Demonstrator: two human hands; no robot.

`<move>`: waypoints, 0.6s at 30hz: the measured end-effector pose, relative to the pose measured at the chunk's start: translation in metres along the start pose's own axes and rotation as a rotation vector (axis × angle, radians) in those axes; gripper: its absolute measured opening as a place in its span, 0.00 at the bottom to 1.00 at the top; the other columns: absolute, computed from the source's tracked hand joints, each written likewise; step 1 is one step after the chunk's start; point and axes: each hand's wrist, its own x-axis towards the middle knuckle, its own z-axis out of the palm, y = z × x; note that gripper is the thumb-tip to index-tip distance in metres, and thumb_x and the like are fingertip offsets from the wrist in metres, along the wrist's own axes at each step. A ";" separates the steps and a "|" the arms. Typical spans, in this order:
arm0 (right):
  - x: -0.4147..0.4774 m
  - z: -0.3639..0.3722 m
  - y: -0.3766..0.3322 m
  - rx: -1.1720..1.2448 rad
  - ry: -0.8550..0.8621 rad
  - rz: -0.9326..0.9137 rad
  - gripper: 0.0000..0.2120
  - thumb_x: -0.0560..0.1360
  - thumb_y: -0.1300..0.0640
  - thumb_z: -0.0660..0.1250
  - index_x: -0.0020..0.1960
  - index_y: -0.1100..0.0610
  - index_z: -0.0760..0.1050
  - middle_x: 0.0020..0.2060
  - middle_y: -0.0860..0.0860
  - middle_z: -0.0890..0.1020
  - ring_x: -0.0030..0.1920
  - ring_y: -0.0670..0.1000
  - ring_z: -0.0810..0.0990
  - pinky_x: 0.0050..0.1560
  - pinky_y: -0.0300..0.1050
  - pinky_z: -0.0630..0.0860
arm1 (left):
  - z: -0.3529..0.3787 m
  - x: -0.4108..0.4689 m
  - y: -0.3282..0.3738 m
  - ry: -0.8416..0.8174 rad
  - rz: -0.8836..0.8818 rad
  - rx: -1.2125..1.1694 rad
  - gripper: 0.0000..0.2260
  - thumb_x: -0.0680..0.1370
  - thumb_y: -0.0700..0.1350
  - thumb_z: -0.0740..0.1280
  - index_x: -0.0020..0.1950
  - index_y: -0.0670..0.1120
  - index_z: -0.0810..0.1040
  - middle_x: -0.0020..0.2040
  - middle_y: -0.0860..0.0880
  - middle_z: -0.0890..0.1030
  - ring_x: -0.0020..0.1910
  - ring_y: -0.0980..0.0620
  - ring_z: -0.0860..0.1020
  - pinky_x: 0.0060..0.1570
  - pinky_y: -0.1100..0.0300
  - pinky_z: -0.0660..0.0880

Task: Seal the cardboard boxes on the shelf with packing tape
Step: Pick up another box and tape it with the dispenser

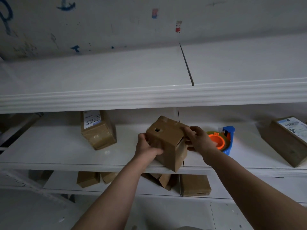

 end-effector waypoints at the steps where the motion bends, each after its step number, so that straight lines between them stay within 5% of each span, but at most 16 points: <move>1: -0.001 0.000 0.000 0.035 -0.006 0.008 0.17 0.79 0.47 0.61 0.63 0.56 0.72 0.50 0.55 0.79 0.50 0.55 0.80 0.44 0.47 0.79 | 0.001 0.000 -0.001 -0.001 0.003 0.000 0.32 0.66 0.37 0.78 0.62 0.51 0.64 0.60 0.50 0.75 0.60 0.50 0.74 0.60 0.54 0.72; 14: -0.003 -0.005 -0.001 0.025 -0.083 0.037 0.18 0.82 0.58 0.57 0.71 0.47 0.68 0.52 0.51 0.77 0.56 0.52 0.76 0.59 0.55 0.74 | 0.006 0.006 -0.007 0.032 0.035 0.040 0.28 0.68 0.41 0.77 0.60 0.51 0.64 0.57 0.51 0.76 0.59 0.49 0.76 0.63 0.49 0.73; 18: -0.004 -0.007 0.001 0.103 -0.094 0.080 0.18 0.80 0.65 0.60 0.68 0.55 0.71 0.51 0.51 0.78 0.57 0.53 0.74 0.63 0.54 0.73 | 0.008 0.008 -0.009 0.081 0.030 0.063 0.25 0.70 0.42 0.77 0.59 0.48 0.66 0.55 0.51 0.77 0.56 0.49 0.77 0.57 0.55 0.74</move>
